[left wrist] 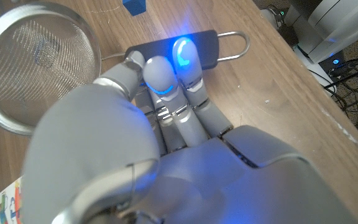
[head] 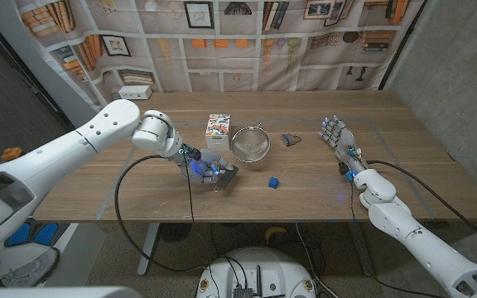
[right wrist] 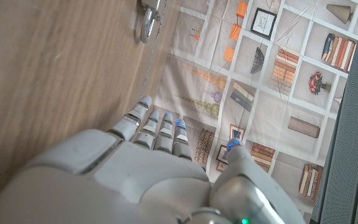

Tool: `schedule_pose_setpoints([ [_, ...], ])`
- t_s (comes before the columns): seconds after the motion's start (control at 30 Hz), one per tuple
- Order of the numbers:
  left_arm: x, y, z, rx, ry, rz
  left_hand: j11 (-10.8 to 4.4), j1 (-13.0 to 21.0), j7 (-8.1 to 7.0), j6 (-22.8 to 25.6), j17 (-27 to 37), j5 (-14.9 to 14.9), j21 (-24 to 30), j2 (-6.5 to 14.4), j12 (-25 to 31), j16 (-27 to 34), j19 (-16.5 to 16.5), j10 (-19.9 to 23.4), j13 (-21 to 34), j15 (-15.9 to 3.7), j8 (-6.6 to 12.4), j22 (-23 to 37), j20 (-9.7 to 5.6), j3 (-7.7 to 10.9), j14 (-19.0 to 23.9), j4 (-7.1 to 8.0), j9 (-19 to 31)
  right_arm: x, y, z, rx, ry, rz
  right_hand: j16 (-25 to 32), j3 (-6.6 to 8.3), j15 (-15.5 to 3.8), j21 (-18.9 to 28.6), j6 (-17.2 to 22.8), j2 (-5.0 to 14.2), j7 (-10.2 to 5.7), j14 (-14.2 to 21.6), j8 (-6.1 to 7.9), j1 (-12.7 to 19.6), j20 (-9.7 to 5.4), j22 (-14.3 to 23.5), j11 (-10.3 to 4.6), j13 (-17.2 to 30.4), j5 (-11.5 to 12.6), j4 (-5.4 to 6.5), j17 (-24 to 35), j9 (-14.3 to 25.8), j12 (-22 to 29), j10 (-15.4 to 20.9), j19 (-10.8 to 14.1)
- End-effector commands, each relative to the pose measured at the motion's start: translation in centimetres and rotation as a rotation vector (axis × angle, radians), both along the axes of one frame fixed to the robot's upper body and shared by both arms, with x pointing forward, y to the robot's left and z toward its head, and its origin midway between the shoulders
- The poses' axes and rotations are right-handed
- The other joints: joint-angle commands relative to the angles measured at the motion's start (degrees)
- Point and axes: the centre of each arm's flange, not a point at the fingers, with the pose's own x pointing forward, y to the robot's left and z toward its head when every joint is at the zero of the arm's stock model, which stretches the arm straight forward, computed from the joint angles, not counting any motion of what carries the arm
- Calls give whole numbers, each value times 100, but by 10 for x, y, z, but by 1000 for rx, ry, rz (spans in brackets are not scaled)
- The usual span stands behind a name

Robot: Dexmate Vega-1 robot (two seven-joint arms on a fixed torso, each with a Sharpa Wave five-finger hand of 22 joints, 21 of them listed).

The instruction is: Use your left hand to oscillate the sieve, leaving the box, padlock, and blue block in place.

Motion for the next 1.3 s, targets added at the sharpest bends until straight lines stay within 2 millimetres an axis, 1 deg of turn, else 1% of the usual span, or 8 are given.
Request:
schedule_pose_setpoints([
  [0.03, 1, -6, 2, -37, -74, -37, -686, 12, 0, 30, -28, -19, -11, 44, -7, -14, 7, 670, 221, -18, 38, 2, -383, -4, 6, 2, 37, -1, 0, -1, 2, -1, 1, 21, 12, -13, 26, 43, 25, 9, -1, 21, 14, -44, 15, 2, 19, 12, -18, 9, 16, 33, 33, 11],
  [0.1, 2, -7, 3, -43, -93, -45, -729, 8, -5, 26, -30, -19, -12, 51, 8, -19, 3, 692, 233, -18, 37, 2, -381, -1, -4, 6, 38, 0, -1, -1, 3, 0, 1, 23, 12, -14, 26, 48, 26, 8, -1, 23, 13, -42, 15, 5, 19, 12, -19, 10, 16, 32, 30, 11],
  [0.13, 2, -8, 3, -46, -99, -50, -687, 6, 1, 26, -31, -20, -12, 50, 10, -18, 3, 693, 234, -18, 38, 2, -381, -3, -3, 6, 39, 0, -1, -1, 2, 0, 1, 24, 12, -12, 26, 48, 25, 6, 2, 23, 11, -42, 15, 5, 19, 11, -19, 11, 16, 32, 31, 11],
  [0.63, 11, -15, 7, -110, -221, -127, -733, -18, -51, 23, -46, -33, -17, 55, -26, -19, -12, 652, 193, -19, 47, 2, -384, -8, 6, 4, 41, -1, -1, -1, 0, 0, 2, 28, 17, -12, 27, 58, 25, 2, -1, 24, 8, -40, 15, 2, 19, 9, -30, 15, 16, 33, 33, 13],
  [0.87, 13, -17, 7, -138, -249, -147, -708, -20, -57, 13, -91, -39, -20, 57, -39, -57, -22, 648, 165, -20, 48, 2, -383, -11, -24, 4, 41, 0, -1, 2, -9, -4, 8, 30, 20, -12, 28, 59, 25, -1, -2, 23, 6, -40, 16, 6, 19, 7, -35, 17, 17, 34, 36, 14],
  [0.97, 14, -18, 4, -151, -253, -158, -772, -32, -73, 7, -47, -44, -22, 65, -40, -17, -29, 633, 159, -19, 47, 2, -383, -12, 10, 11, 40, 1, -1, 3, -9, -6, 11, 32, 22, -14, 28, 60, 26, 1, 2, 22, 2, -39, 16, 2, 19, 7, -35, 18, 17, 34, 35, 15],
  [1.03, 15, -20, 3, -156, -253, -164, -701, -35, -81, 12, -59, -43, -23, 68, -54, -39, -29, 616, 136, -18, 53, 2, -382, -8, -24, 9, 39, 1, -1, 4, -12, -6, 13, 33, 22, -10, 28, 61, 24, 0, 5, 22, 1, -36, 16, 0, 20, 6, -38, 18, 17, 35, 37, 15],
  [1.3, 14, -20, 1, -150, -250, -157, -750, -44, -105, 3, -63, -48, -27, 66, -40, -46, -38, 615, 139, -19, 54, 2, -384, -11, -27, 7, 35, 2, 0, 6, -18, -6, 18, 32, 26, -11, 29, 57, 25, 3, -3, 19, -4, -30, 16, 0, 20, 5, -41, 21, 17, 35, 38, 16],
])
